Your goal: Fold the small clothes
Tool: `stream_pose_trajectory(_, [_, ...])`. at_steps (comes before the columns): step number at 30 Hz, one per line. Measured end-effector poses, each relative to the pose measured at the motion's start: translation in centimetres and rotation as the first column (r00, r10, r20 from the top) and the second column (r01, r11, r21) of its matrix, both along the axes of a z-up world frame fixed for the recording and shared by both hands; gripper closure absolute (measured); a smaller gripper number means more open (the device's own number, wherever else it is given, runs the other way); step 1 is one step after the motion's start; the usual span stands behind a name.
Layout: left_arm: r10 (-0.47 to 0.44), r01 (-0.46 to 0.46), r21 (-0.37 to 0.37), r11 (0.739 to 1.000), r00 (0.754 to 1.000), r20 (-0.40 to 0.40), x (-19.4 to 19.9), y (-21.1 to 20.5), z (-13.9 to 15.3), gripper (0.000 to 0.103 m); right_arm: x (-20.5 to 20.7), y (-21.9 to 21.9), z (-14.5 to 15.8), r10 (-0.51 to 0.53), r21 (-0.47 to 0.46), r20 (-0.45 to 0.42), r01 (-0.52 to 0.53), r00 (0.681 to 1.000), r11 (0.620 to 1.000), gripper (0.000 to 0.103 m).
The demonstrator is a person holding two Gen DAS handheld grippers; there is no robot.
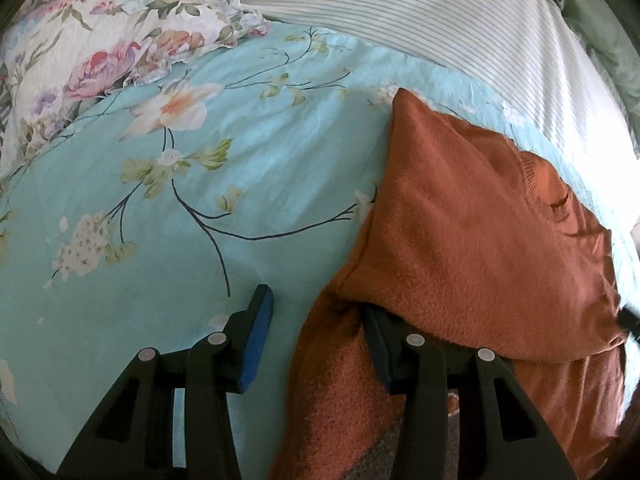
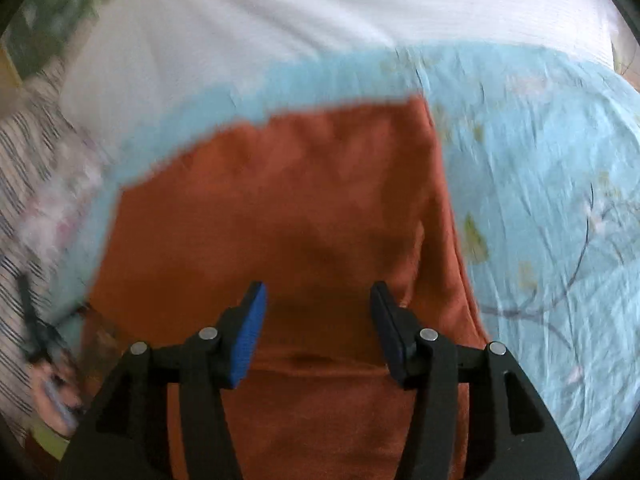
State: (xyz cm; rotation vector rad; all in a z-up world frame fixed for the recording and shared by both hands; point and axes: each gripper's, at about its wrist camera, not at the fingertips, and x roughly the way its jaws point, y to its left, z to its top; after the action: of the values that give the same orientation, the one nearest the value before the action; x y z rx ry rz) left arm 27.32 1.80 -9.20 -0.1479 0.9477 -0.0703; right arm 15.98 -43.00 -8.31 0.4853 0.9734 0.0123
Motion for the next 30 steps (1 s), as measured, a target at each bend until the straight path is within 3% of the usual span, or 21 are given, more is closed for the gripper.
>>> stream_pose_trajectory(5, [-0.007,0.007,-0.046,0.999,1.0,-0.002,-1.7,1.0,1.2,0.058,-4.8,-2.0,2.5,-0.067,0.043,0.056,0.064,0.996,0.997,0.049])
stream_pose_trajectory(11, [-0.088,0.09,-0.068,0.994,0.995,0.036,-6.6,1.9,3.1,0.052,-10.6,-2.9,3.6,-0.068,0.105,0.074,0.06,0.995,0.993,0.049])
stream_pose_trajectory(15, [-0.153,0.156,-0.086,0.984,0.987,0.048,-10.1,2.3,3.7,0.043,-14.6,-2.9,3.4,-0.058,0.137,0.076,0.047,0.995,0.99,0.047])
stream_pose_trajectory(19, [-0.201,0.204,-0.133,0.97,0.979,0.036,-13.4,3.2,3.5,0.041,-17.2,-2.4,2.7,-0.061,0.156,0.066,0.05,0.996,0.986,0.041])
stream_pose_trajectory(25, [-0.231,0.229,-0.137,0.964,0.973,0.0,-16.9,3.7,2.3,0.038,-21.3,-2.0,1.2,-0.05,0.24,0.061,0.034,0.997,0.97,0.041])
stream_pose_trajectory(30, [-0.244,0.235,-0.174,0.956,0.969,-0.034,-20.5,5.0,0.8,0.035,-24.6,-0.4,0.1,0.017,0.304,0.098,-0.046,0.995,0.952,0.04])
